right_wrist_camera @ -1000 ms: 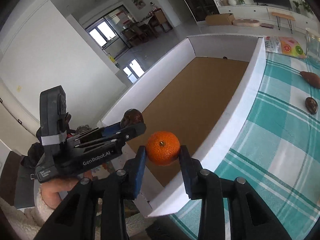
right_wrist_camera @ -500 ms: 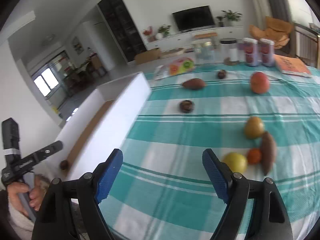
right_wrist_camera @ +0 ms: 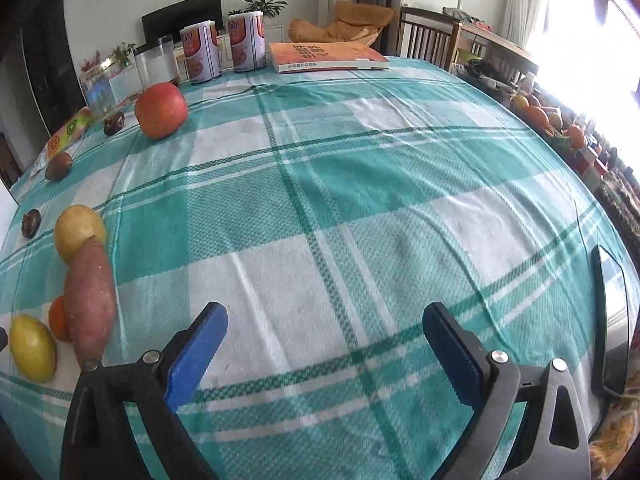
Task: Organize fruits
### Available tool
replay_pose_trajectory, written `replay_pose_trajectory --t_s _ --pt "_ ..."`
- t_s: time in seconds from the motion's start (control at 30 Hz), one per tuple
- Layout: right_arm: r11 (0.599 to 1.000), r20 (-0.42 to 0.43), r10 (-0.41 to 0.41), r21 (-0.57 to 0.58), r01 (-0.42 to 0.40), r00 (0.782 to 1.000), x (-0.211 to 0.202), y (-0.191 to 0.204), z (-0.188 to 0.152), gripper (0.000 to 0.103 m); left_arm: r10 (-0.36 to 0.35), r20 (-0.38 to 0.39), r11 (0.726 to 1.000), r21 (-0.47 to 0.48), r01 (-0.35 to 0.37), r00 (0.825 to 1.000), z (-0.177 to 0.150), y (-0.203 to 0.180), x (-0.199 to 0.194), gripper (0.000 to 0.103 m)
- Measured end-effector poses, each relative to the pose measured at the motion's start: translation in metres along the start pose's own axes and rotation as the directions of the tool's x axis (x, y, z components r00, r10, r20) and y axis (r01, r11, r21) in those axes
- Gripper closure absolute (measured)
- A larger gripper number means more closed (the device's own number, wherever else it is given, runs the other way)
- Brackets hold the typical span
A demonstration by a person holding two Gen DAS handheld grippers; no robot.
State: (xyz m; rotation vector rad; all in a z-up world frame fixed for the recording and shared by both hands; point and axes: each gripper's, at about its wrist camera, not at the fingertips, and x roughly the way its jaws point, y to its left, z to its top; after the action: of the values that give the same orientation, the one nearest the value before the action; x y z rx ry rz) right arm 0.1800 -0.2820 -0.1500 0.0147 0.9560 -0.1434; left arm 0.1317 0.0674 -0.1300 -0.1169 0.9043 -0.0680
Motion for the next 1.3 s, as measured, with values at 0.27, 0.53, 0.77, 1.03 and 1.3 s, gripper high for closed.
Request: replay_pose_trajectory --t_s 0.27,0.53,0.77,1.03,1.3 --pt "0.997 -0.003 0.014 0.07 -0.013 1.0 0.043 -0.019 0.046 0.0 0.057 0.01 0.998 0.038 -0.057 0.998 0.014 -0.004 0.025 0.015" --pt "0.998 -0.003 0.017 0.062 -0.017 1.0 0.042 -0.018 0.047 0.0 0.091 -0.01 0.992 0.083 -0.09 0.996 0.015 -0.011 0.031 0.008" --pt "0.998 -0.003 0.017 0.062 -0.017 1.0 0.041 -0.018 0.047 0.0 0.091 -0.01 0.993 0.083 -0.09 0.996 0.015 -0.012 0.031 0.008" --pt "0.998 -0.003 0.017 0.062 -0.017 1.0 0.041 -0.018 0.047 0.0 0.091 -0.01 0.992 0.083 -0.09 0.996 0.015 -0.012 0.031 0.008" --pt "0.998 -0.003 0.018 0.062 -0.017 1.0 0.041 -0.018 0.047 0.0 0.096 -0.01 0.992 0.083 -0.095 0.995 0.016 -0.012 0.032 0.007"
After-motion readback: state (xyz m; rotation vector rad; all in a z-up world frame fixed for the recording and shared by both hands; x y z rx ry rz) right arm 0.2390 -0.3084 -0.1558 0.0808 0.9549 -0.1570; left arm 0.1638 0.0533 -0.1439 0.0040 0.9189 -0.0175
